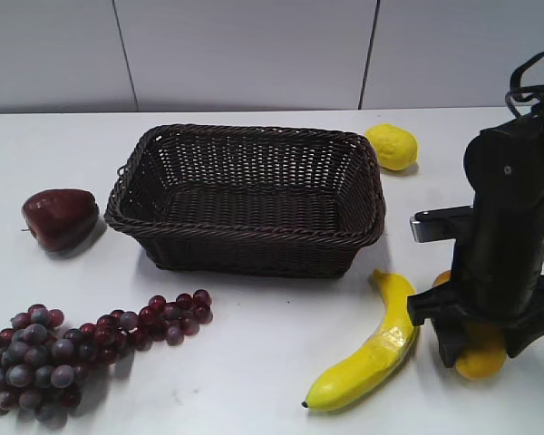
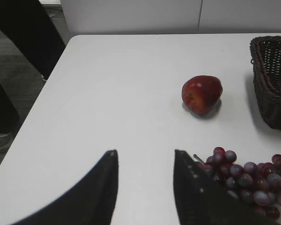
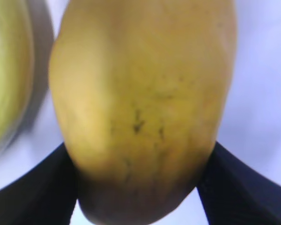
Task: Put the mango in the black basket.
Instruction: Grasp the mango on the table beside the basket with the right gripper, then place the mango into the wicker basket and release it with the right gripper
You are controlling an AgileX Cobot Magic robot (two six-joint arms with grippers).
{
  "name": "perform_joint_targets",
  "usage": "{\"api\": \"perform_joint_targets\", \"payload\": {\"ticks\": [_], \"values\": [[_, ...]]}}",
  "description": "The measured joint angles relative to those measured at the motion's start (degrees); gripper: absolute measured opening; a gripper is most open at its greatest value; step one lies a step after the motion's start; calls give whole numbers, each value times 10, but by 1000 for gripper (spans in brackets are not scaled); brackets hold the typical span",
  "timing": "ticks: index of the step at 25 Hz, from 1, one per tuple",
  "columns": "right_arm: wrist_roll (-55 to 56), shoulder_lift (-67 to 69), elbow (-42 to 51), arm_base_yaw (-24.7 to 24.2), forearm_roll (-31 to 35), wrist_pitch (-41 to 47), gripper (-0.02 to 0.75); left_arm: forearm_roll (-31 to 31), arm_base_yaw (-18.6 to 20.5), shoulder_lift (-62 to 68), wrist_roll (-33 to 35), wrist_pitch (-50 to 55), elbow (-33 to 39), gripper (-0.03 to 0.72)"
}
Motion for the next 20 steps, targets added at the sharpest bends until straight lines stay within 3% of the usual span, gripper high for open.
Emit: {"api": "perform_joint_targets", "payload": {"ticks": [8, 13, 20], "values": [[1, -98, -11, 0, 0, 35, 522, 0, 0, 0, 0, 0, 0, 305], [1, -175, -85, 0, 5, 39, 522, 0, 0, 0, 0, 0, 0, 305], [-59, -156, -229, 3, 127, -8, 522, 0, 0, 0, 0, 0, 0, 305]]}}
